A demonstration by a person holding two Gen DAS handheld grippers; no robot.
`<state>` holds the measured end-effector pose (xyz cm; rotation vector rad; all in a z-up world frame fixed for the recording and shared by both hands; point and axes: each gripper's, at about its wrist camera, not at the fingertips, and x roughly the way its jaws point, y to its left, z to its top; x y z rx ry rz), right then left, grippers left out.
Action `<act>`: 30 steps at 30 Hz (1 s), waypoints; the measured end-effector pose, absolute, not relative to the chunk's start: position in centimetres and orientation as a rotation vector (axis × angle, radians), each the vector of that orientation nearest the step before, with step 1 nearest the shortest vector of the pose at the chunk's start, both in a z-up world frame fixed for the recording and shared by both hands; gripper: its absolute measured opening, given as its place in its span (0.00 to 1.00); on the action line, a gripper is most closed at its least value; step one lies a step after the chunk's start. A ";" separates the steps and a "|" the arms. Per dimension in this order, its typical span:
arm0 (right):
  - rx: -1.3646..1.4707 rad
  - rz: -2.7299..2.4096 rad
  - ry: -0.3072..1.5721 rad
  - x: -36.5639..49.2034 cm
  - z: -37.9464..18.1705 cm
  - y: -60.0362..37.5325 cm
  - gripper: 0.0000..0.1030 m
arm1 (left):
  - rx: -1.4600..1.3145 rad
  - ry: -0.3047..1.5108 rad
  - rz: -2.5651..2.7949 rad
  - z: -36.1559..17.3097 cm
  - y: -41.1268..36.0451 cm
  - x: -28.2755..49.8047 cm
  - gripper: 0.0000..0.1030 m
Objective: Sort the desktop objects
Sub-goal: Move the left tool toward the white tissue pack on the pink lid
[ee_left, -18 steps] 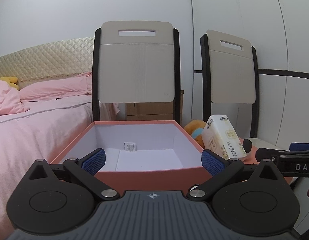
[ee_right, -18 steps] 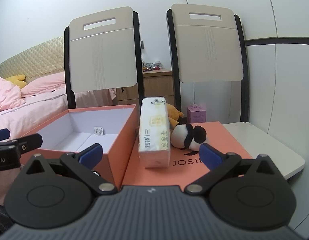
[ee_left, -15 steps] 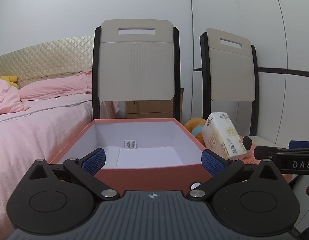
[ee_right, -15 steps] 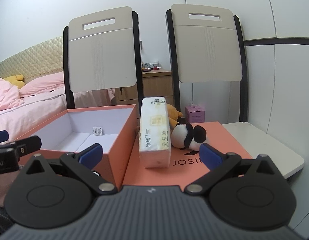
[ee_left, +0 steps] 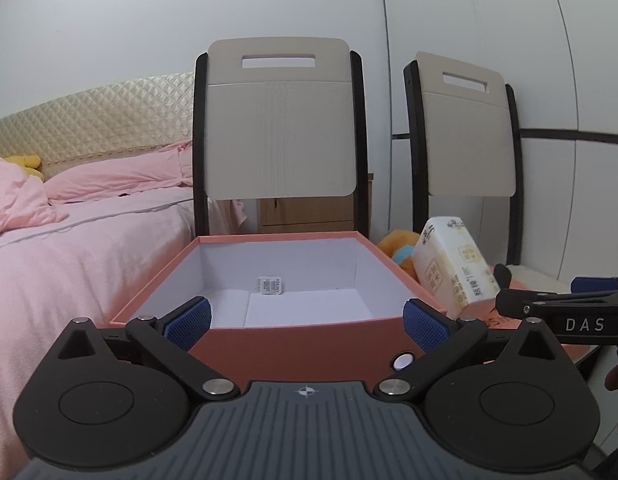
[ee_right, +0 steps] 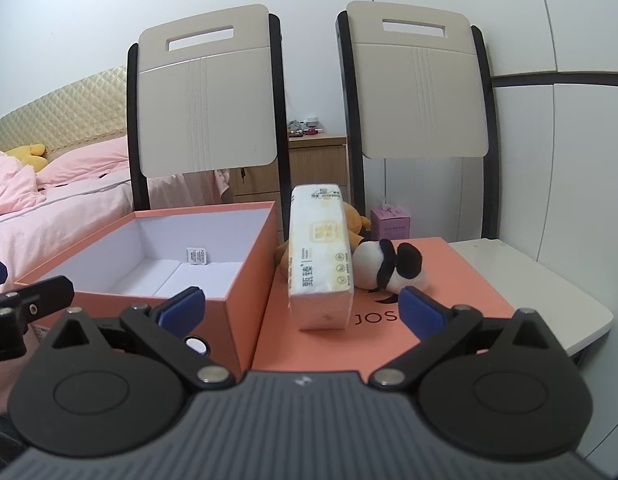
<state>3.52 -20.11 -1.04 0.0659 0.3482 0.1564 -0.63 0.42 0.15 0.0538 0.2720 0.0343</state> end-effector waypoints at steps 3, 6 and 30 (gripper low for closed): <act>0.052 0.171 0.348 3.7 -1.2 -19.5 1.00 | 0.056 0.283 0.038 0.1 0.3 -0.6 1.00; 0.044 0.179 0.343 3.9 -1.3 -18.9 1.00 | 0.044 0.295 0.021 0.0 0.1 -0.6 1.00; 0.139 0.116 0.369 4.6 -1.7 -21.5 1.00 | 0.031 0.280 -0.007 1.8 -0.5 -1.3 1.00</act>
